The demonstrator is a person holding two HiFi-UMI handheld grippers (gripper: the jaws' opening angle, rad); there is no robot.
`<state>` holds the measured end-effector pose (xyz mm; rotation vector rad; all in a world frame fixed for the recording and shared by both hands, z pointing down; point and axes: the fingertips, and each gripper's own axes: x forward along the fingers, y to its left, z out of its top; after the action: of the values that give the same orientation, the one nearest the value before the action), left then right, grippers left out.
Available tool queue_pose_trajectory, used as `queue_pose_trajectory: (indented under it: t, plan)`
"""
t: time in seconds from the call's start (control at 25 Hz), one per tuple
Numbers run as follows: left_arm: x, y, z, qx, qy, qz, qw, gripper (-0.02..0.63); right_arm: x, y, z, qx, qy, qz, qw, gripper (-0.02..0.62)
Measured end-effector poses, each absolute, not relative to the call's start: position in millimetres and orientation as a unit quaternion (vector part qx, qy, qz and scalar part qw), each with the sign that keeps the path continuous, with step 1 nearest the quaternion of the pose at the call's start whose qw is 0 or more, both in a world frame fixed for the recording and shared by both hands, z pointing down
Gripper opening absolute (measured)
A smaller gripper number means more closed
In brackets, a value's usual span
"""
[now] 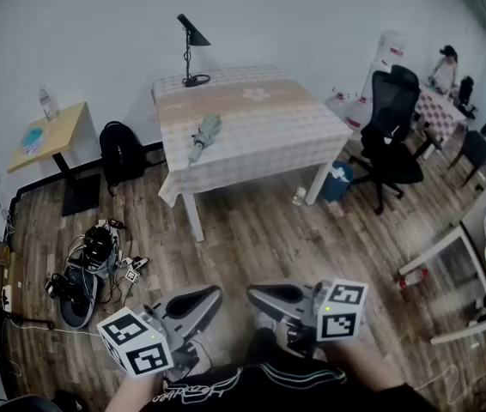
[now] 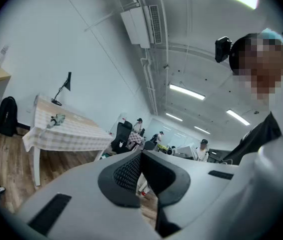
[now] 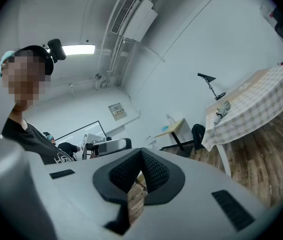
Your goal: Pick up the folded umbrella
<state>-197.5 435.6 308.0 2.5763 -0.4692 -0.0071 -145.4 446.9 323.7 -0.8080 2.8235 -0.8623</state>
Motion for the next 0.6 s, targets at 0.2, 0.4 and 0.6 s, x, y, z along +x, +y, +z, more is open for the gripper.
queue_pose_trajectory:
  t: [0.2,0.4,0.6]
  plan:
    - [-198.7,431.0,310.6,0.950,-0.170,-0.003,0.262,-0.003,-148.4,439.7,325.3,-0.262,0.922,-0.281,0.041,0.011]
    - [-197.1,422.0,312.7,0.948,-0.176,0.001,0.265,-0.003,-144.6,429.2,326.7,-0.259,0.921,-0.286,0.047,0.011]
    - [-183.3,408.9,315.2,0.947,-0.180,0.005,0.266,-0.003,-130.7,413.7,331.0,-0.253,0.918,-0.299,0.058,0.011]
